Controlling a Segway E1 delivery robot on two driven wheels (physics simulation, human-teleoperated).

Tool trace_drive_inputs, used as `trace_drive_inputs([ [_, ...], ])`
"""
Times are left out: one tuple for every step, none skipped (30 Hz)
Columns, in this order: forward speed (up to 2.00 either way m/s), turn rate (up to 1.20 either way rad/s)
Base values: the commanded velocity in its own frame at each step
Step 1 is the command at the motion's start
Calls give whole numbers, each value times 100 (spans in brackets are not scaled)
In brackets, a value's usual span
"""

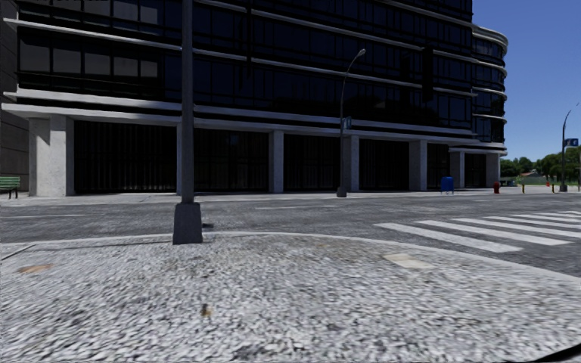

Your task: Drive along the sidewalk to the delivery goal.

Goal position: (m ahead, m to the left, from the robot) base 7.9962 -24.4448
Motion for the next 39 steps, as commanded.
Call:
trace_drive_inputs([
  [200,-52],
  [200,-52],
  [200,-52],
  [200,-52],
  [200,-52],
  [200,-52],
  [200,-52],
  [200,-52],
  [200,-52],
  [200,-52],
  [200,-52],
  [200,-52],
  [200,-52],
  [200,-52],
  [200,-52],
  [200,-52],
  [200,-52],
  [200,-52],
  [200,-52],
  [200,-52],
  [200,-52],
  [200,-52],
  [200,-52],
  [200,-52],
  [200,-52],
  [200,-52],
  [200,-52],
  [200,-52],
  [200,-52],
  [200,-52],
  [200,-52],
  [200,-52],
  [200,-52],
  [200,-52],
  [200,-52],
  [200,-52],
  [200,-52],
  [200,-52],
  [200,-52],
])
